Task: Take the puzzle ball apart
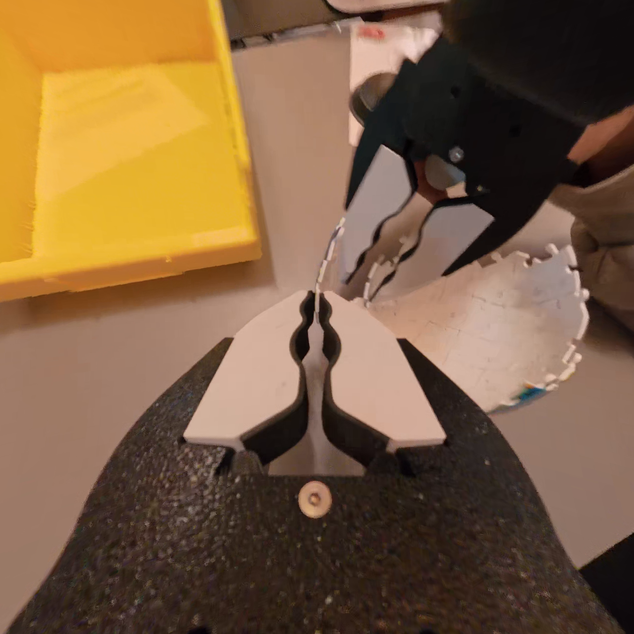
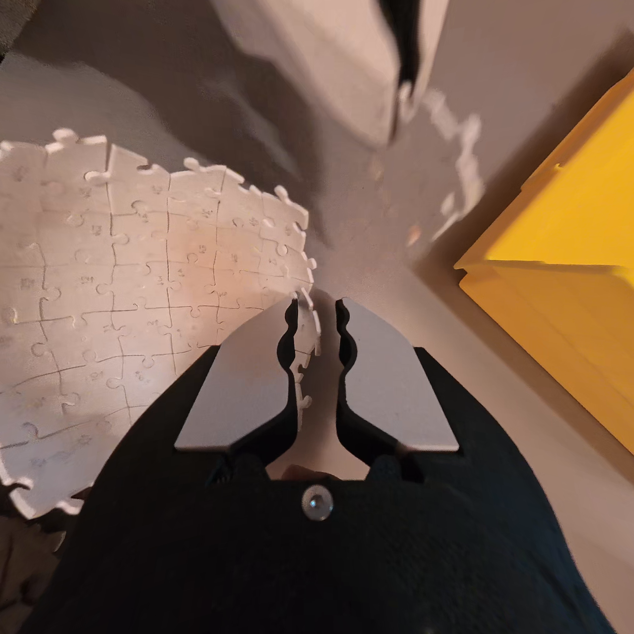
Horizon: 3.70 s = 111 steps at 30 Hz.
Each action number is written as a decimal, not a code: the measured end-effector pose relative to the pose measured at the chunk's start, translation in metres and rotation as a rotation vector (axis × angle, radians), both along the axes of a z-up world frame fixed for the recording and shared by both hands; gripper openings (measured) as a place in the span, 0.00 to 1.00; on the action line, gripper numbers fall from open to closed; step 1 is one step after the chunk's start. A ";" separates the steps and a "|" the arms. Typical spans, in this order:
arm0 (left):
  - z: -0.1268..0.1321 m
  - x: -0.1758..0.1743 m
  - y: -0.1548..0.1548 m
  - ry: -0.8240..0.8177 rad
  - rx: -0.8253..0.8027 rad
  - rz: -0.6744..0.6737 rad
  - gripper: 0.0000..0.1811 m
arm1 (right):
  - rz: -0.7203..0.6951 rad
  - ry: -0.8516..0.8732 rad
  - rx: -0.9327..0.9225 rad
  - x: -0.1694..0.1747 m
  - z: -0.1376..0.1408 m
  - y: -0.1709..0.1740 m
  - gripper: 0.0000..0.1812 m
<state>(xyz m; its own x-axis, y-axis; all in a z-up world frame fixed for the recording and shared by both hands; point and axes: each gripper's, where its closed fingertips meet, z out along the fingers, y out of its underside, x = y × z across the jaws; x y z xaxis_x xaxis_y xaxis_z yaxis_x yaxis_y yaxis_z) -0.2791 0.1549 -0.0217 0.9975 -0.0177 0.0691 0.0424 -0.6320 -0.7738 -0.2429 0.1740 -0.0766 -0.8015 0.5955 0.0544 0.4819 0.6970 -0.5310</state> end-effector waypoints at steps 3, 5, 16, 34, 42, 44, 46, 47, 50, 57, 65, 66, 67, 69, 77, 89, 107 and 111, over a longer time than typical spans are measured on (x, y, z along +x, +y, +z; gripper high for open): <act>0.010 -0.027 -0.012 -0.046 0.060 0.133 0.01 | -0.002 -0.003 -0.004 0.001 0.000 0.000 0.11; -0.003 -0.034 -0.023 -0.134 0.004 0.156 0.01 | 0.002 -0.010 0.003 0.001 -0.001 0.001 0.10; -0.066 -0.028 -0.035 -0.398 -0.199 0.113 0.01 | 0.000 -0.042 -0.001 0.004 -0.004 0.002 0.06; -0.080 -0.039 -0.045 -0.186 -0.350 0.154 0.20 | 0.008 -0.076 -0.011 0.011 -0.005 0.001 0.05; -0.023 -0.015 -0.027 -0.198 -0.174 0.142 0.22 | -0.008 -0.083 -0.003 0.011 -0.005 0.002 0.05; -0.015 0.003 -0.022 -0.237 -0.161 0.092 0.21 | -0.013 -0.084 0.004 0.011 -0.005 0.002 0.05; -0.017 0.014 -0.019 -0.238 -0.185 0.064 0.21 | -0.015 -0.086 0.011 0.011 -0.004 0.002 0.05; -0.021 0.018 -0.018 -0.244 -0.204 0.058 0.21 | -0.015 -0.086 0.015 0.011 -0.004 0.002 0.05; -0.031 0.032 -0.014 -0.284 -0.253 0.013 0.18 | -0.018 -0.086 0.030 0.012 -0.004 0.003 0.05; -0.045 0.040 -0.016 -0.188 -0.333 -0.057 0.13 | -0.020 -0.088 0.036 0.013 -0.003 0.002 0.05; -0.043 0.037 -0.008 -0.082 -0.304 -0.077 0.09 | -0.026 -0.093 0.046 0.013 -0.004 0.003 0.04; -0.043 0.038 -0.007 -0.077 -0.299 -0.084 0.07 | -0.025 -0.093 0.048 0.013 -0.004 0.004 0.04; -0.043 0.039 -0.007 -0.074 -0.300 -0.087 0.05 | -0.025 -0.093 0.049 0.013 -0.004 0.004 0.04; -0.044 0.037 -0.008 -0.074 -0.310 -0.071 0.04 | -0.025 -0.094 0.050 0.013 -0.004 0.004 0.04; -0.044 0.033 -0.005 -0.143 -0.312 0.024 0.01 | -0.036 -0.087 0.050 0.011 -0.004 0.006 0.04; -0.044 0.034 -0.004 -0.144 -0.311 0.031 0.01 | -0.013 -0.076 0.063 0.008 -0.007 0.006 0.10; -0.040 0.030 -0.004 -0.119 -0.270 -0.028 0.01 | 0.102 -0.236 0.053 0.017 -0.003 0.008 0.14; -0.040 0.030 -0.004 -0.117 -0.268 -0.026 0.01 | 0.079 -0.249 0.077 0.016 -0.003 0.011 0.17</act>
<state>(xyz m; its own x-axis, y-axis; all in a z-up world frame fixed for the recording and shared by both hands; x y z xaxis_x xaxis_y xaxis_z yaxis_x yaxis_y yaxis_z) -0.2494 0.1509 -0.0615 0.9819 -0.0084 0.1891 0.1028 -0.8152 -0.5700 -0.2264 0.1854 -0.0801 -0.8395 0.5327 -0.1074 0.5337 0.7710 -0.3475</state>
